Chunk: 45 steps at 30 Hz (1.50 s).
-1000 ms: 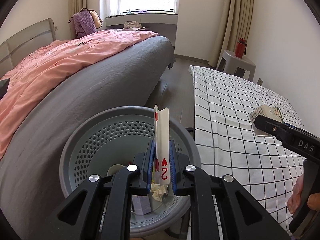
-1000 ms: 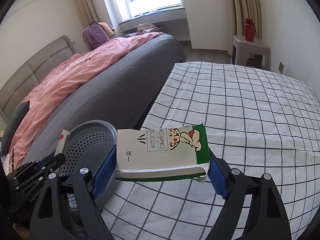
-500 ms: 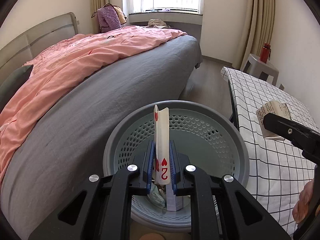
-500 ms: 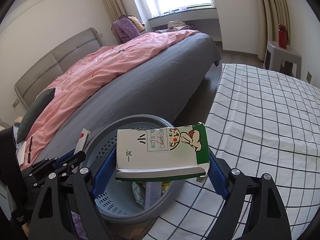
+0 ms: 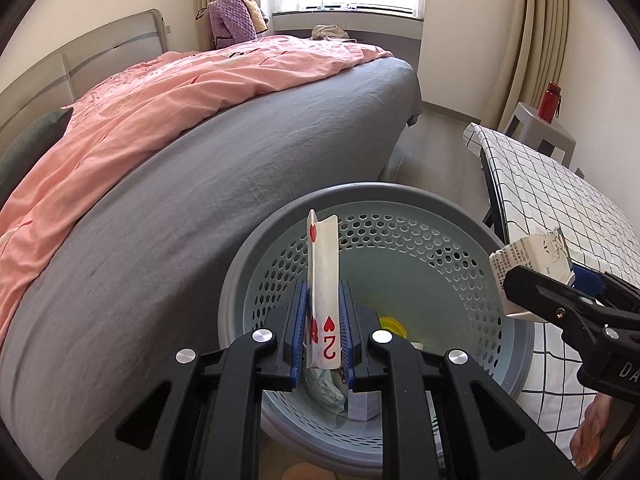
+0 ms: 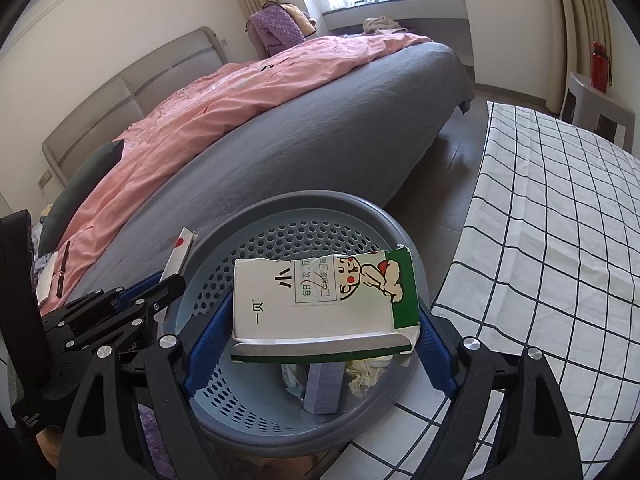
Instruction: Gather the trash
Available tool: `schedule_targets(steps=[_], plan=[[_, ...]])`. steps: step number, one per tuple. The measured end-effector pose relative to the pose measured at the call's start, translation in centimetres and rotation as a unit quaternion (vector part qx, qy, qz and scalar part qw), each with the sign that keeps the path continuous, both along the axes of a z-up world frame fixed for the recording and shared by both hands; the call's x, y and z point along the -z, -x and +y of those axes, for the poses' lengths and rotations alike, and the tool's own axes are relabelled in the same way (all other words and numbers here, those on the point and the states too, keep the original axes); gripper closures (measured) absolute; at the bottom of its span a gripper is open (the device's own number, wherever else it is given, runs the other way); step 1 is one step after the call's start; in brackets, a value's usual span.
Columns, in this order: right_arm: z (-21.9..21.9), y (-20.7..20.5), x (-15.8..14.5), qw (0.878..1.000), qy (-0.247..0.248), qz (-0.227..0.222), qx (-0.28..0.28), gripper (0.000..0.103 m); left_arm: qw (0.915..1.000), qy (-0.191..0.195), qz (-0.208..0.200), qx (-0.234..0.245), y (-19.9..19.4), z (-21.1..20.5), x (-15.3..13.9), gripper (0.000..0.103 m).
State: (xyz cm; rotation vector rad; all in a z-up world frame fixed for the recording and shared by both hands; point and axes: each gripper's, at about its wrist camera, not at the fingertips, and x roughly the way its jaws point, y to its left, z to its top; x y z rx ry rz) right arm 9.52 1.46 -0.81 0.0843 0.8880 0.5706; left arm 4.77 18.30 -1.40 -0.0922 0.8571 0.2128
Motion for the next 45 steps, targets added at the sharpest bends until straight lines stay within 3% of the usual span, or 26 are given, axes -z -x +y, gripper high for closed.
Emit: schedule_targets(steps=[8,11,13,16,45], plan=[[-0.1,-0.3,0.4,1.0,-0.001,0.002,-0.005,0.021,1.0,0.003,0.004,-0.008,-0.6,0.1,0.4,0.088],[-0.1,-0.3,0.3,1.0,-0.005,0.001,-0.007,0.019,0.9999,0.005,0.001,-0.009,-0.7,0.2,0.3,0.082],[-0.3,-0.3,0.1,1.0,-0.013,-0.002,-0.004,0.016,0.9999,0.001,-0.002,-0.012,-0.6,0.2,0.2,0.062],[-0.6,-0.2,-0.2,1.0,-0.018,-0.004,0.001,0.012,0.9998,-0.003,-0.011,-0.017,-0.4,0.2,-0.1,0.046],[-0.7,0.4,-0.2,1.0,0.011,-0.022,0.017,0.01,0.9985,-0.011,-0.028,-0.046,0.1,0.7,-1.0,0.022]])
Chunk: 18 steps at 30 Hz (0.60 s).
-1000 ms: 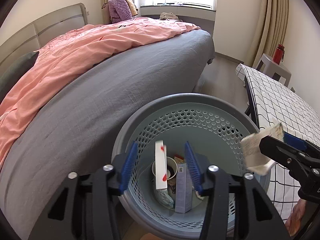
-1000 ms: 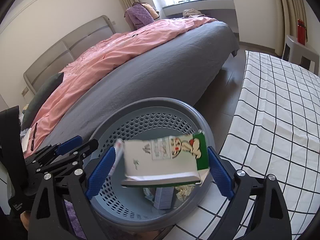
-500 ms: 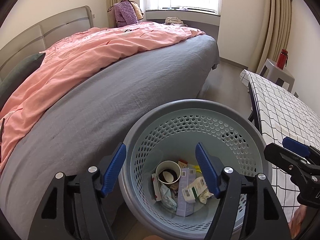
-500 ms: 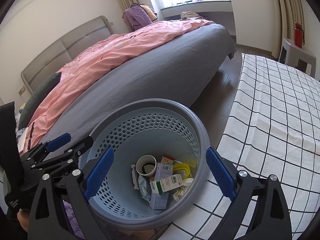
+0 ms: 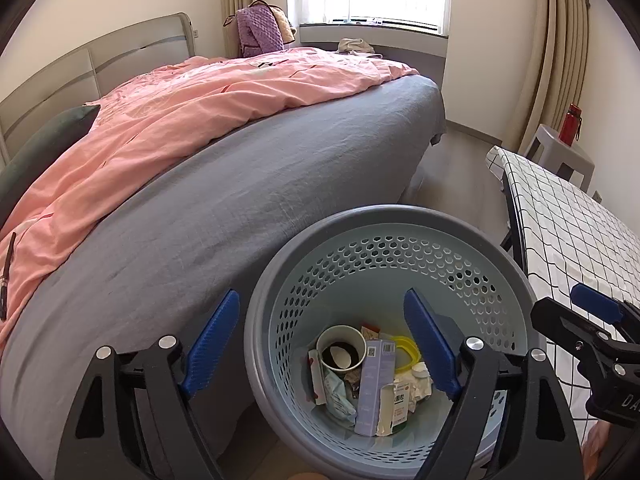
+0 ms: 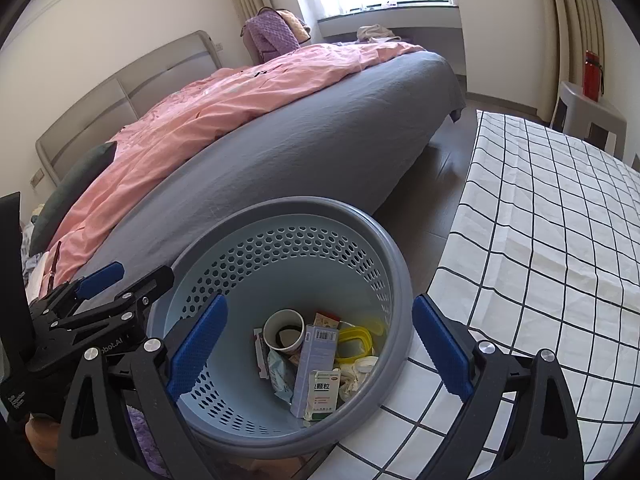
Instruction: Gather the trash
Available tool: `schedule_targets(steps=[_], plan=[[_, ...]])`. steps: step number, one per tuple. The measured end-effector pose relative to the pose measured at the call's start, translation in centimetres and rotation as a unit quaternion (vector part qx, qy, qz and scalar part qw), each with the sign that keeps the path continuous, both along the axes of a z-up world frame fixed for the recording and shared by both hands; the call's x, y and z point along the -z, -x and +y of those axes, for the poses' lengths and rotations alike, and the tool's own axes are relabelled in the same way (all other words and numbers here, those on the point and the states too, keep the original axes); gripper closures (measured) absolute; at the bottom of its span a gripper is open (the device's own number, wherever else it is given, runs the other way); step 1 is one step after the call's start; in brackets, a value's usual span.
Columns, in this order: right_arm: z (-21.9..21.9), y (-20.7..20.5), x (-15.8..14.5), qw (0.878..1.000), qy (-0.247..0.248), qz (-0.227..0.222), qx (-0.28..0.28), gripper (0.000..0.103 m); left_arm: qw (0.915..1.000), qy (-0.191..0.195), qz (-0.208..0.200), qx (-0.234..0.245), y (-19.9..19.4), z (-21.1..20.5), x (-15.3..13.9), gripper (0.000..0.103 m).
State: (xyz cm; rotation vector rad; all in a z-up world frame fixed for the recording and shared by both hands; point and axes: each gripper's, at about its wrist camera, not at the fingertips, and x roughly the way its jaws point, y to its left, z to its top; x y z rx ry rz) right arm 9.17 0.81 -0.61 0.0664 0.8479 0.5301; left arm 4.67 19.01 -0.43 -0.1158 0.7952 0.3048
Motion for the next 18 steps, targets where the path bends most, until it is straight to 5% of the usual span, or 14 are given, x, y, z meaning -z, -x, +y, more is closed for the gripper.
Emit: schedule_targets(steps=[18], plan=[[-0.28,-0.06,-0.05,1.0,0.006,-0.008,0.008,0.007,0.9999,0.001,0.004,-0.012,-0.04,0.31,0.06,0.018]])
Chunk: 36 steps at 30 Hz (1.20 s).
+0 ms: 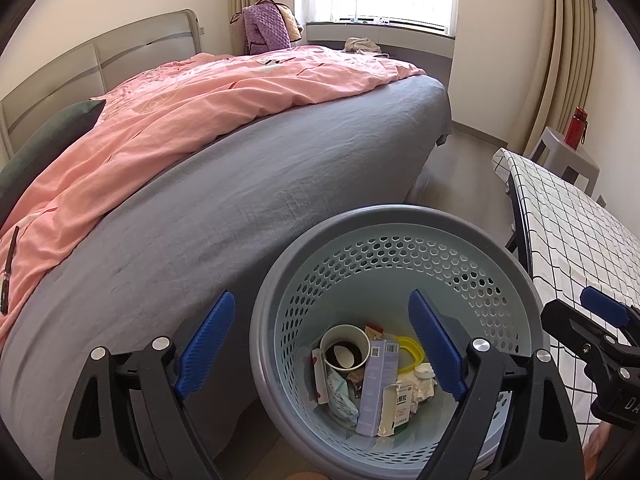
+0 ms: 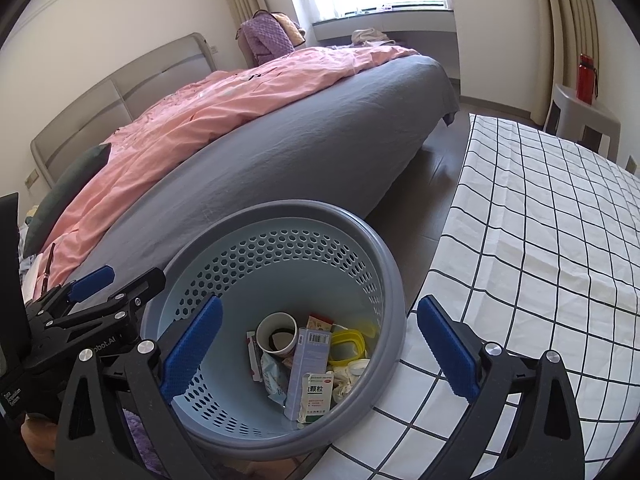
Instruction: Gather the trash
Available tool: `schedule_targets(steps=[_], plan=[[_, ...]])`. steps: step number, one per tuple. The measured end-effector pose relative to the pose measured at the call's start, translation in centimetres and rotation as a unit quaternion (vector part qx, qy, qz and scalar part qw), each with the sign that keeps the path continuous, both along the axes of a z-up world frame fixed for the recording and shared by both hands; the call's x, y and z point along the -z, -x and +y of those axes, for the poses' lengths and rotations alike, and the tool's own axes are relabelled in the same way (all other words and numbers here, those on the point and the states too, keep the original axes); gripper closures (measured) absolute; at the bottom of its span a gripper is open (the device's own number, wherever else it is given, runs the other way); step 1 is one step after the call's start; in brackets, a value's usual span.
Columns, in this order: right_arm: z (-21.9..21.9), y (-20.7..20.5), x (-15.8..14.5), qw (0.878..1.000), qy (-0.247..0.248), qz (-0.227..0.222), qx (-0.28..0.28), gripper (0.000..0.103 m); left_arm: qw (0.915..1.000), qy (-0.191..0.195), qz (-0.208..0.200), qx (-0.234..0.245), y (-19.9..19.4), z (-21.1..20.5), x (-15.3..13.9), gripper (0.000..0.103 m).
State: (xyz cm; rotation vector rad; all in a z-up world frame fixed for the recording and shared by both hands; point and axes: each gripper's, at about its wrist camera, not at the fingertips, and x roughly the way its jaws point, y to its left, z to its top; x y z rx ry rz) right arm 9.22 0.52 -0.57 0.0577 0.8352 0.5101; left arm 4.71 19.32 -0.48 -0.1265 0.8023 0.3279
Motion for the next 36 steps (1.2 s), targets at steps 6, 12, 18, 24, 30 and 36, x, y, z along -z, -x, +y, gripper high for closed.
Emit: schedule_targets(steps=[6,12,18,24,30,36], plan=[[0.19,0.01,0.12,1.0,0.003,0.0,-0.002,0.007,1.0,0.001,0.0,-0.004,0.05,0.13,0.0,0.018],[0.4,0.11,0.11,1.0,0.006,-0.001,-0.003,0.007,1.0,-0.006,0.0,-0.007,0.01,0.09,-0.02,0.018],[0.42,0.21,0.08,1.0,0.005,-0.003,-0.003,0.007,0.9999,-0.012,-0.004,-0.005,0.17,-0.16,-0.14,0.018],[0.46,0.21,0.07,1.0,0.005,-0.003,-0.002,0.007,0.9999,-0.012,-0.006,-0.005,0.24,-0.18,-0.2,0.018],[0.5,0.22,0.01,1.0,0.006,-0.003,-0.004,0.007,0.9998,-0.016,-0.011,-0.004,0.38,-0.33,-0.38,0.018],[0.54,0.26,-0.07,1.0,0.006,-0.003,-0.004,0.007,0.9998,-0.014,-0.011,-0.005,0.45,-0.39,-0.39,0.018]])
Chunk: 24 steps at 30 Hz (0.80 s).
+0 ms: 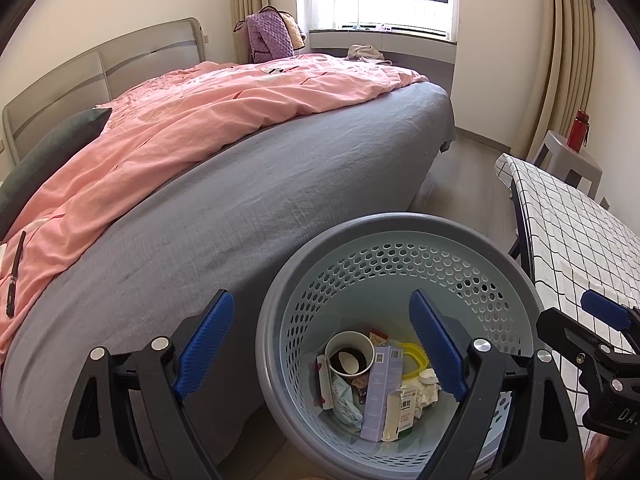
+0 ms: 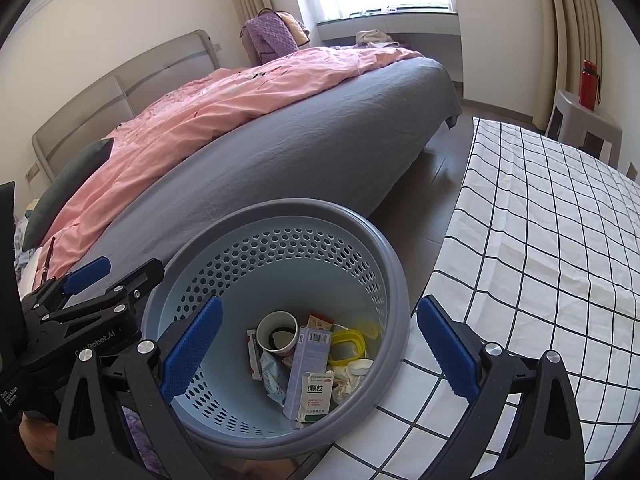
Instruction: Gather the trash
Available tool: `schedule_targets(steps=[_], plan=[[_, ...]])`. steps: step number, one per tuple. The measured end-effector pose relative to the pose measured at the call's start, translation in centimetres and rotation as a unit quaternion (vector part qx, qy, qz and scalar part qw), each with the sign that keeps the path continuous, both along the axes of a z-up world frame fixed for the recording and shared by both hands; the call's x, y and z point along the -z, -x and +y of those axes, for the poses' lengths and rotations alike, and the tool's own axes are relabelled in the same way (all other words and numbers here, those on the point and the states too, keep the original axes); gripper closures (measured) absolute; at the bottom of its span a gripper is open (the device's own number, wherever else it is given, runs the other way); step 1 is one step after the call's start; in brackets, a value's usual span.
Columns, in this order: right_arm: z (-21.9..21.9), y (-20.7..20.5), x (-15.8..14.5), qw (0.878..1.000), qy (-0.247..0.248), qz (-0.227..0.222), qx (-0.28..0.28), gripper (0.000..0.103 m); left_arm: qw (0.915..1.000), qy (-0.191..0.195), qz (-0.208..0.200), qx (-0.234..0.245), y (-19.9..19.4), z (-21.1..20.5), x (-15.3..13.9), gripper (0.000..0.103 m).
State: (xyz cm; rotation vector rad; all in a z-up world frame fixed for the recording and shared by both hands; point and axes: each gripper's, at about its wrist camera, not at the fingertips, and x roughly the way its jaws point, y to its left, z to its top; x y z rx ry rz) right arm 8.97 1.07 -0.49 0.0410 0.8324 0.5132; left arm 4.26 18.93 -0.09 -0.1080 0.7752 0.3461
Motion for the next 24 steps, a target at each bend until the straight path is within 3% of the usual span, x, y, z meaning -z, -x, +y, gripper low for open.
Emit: schedule_targets(steps=[24], plan=[[0.15,0.05,-0.19,1.0,0.001,-0.001,-0.001,0.007,1.0,0.001,0.001,0.001,0.01,-0.07,0.05,0.018]])
